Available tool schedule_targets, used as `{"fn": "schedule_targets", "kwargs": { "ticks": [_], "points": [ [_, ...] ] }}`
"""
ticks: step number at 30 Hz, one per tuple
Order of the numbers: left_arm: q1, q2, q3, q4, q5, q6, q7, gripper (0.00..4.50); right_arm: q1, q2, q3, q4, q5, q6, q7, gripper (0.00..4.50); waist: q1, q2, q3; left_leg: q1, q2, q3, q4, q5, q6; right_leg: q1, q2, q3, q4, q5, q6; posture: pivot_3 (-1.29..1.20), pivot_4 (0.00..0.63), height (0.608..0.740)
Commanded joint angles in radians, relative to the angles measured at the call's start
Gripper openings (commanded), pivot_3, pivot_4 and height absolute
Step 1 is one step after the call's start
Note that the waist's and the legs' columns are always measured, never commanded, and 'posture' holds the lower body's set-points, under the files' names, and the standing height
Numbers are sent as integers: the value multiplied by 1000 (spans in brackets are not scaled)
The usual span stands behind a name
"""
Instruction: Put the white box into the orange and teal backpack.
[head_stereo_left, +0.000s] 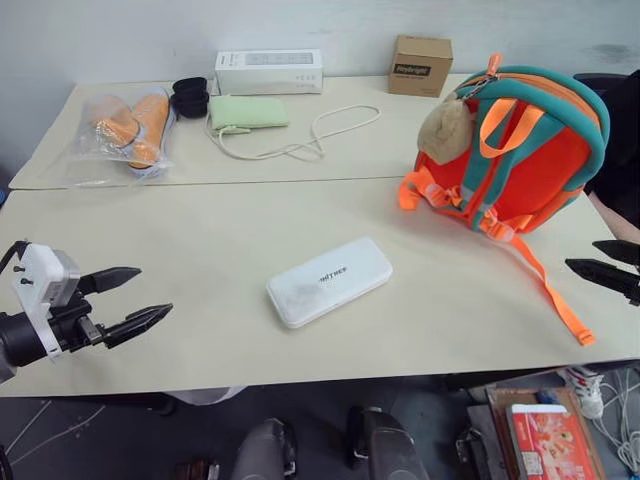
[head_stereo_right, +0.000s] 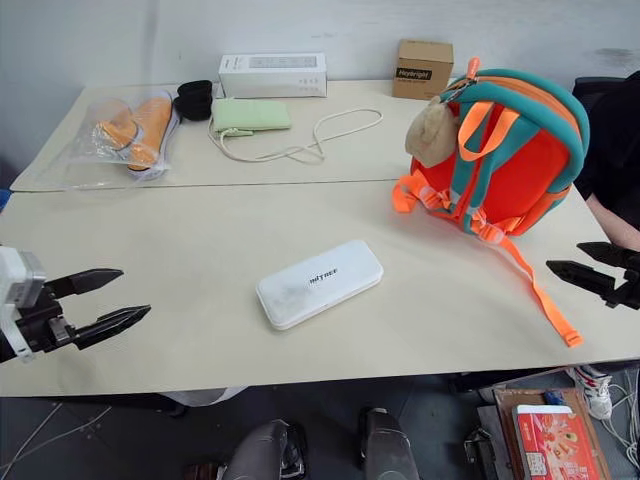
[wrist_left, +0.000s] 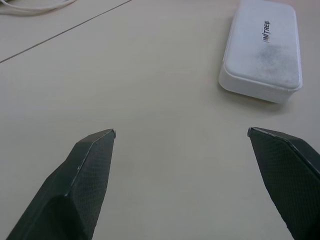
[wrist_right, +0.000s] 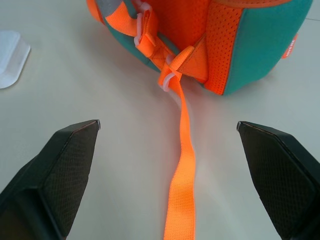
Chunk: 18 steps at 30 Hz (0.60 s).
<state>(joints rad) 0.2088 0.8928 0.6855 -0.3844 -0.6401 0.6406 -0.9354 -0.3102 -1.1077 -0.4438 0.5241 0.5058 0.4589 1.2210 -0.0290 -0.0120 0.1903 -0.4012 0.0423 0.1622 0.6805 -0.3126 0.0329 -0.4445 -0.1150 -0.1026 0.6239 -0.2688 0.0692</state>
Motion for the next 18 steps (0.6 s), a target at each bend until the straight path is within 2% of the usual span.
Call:
{"fn": "schedule_targets", "kwargs": {
  "ticks": [1,13,14,16,17,18],
  "points": [
    [38,15,-6,-46,-2,-6,-31,4456,22,-10,-41,-71,17,13,-5,4500,-1,0,0,0,0,0,0,0,0,0,0,0,0,0,0,0,150,740],
    [17,7,-30,-34,26,-22,16,4456,50,19,-73,-207,55,95,-82,4500,2,0,0,0,0,0,0,0,0,0,0,0,0,0,0,0,150,740],
    [16,7,-28,-34,24,-22,17,4456,55,23,-73,-218,55,100,-86,4500,-1,3,2,-1,0,-1,0,0,0,2,0,0,0,0,0,0,150,740],
    [13,7,-25,-33,20,-20,16,4456,61,28,-75,-231,59,121,-101,4500,-21,9,4,-1,-14,-28,-12,7,9,20,-14,-28,-9,0,1,0,150,740],
    [11,8,-24,-33,18,-19,16,4456,61,29,-76,-232,61,132,-109,4500,-18,10,5,1,-19,-40,-18,18,5,27,-19,-41,-11,2,5,0,150,740],
    [10,8,-24,-33,16,-18,16,4456,61,29,-77,-232,58,135,-117,4500,-9,11,6,1,-18,-37,-15,17,4,26,-19,-39,-15,2,5,0,150,740]
  ]
}}
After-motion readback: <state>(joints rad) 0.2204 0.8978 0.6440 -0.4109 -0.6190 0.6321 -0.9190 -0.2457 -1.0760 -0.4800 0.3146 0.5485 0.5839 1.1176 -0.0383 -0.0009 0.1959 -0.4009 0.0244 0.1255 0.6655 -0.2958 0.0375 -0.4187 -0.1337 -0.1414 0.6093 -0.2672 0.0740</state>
